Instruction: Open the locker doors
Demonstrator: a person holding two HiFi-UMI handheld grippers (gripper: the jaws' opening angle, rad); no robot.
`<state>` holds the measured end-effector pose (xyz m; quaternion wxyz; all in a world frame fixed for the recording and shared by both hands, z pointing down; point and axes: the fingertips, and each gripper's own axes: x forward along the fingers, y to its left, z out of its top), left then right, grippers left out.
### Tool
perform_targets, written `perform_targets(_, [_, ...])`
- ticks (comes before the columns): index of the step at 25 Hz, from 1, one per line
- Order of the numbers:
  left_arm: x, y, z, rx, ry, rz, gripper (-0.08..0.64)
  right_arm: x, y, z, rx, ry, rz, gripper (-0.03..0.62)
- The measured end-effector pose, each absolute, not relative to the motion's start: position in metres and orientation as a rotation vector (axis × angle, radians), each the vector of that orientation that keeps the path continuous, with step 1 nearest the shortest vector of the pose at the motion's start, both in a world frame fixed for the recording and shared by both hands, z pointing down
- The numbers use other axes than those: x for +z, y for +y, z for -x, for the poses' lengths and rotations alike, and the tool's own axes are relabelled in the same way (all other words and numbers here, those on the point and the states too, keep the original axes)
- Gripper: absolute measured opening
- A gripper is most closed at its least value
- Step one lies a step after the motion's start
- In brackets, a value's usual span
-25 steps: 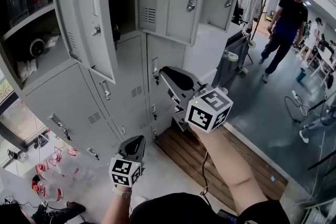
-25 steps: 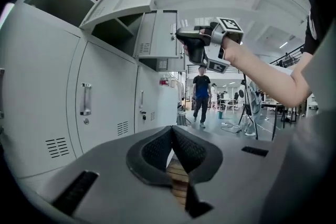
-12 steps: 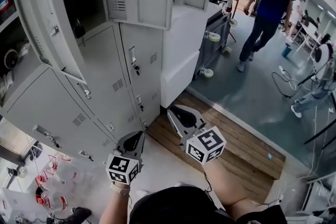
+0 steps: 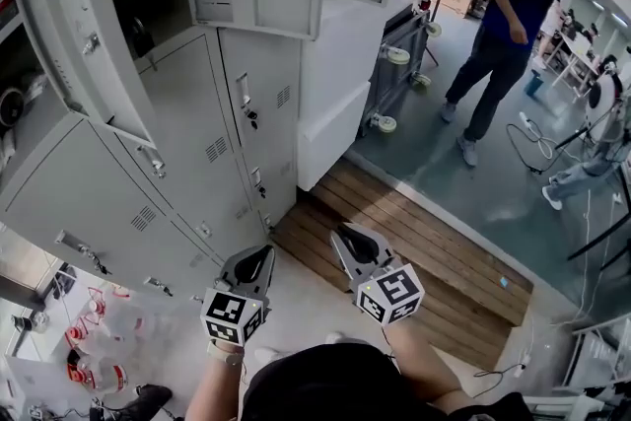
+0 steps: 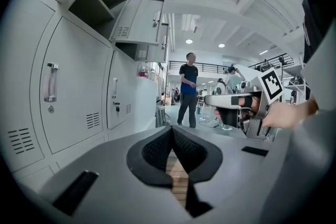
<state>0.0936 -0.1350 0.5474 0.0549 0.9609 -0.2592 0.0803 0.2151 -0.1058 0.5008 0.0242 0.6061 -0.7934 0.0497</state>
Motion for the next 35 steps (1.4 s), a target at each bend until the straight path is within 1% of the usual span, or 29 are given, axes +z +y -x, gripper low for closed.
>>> perform_targets(9, [0.557,-0.131,-0.089,0.247,-0.769,-2.908,0.018,0.520,-0.099,-0.211,0.208,-2.461,-1.890,0.063])
perform_targets(35, [0.563,-0.138,-0.093,0.267,-0.777,-2.913,0.018,0.524,-0.104,-0.221,0.285,-2.481,-1.951,0.063])
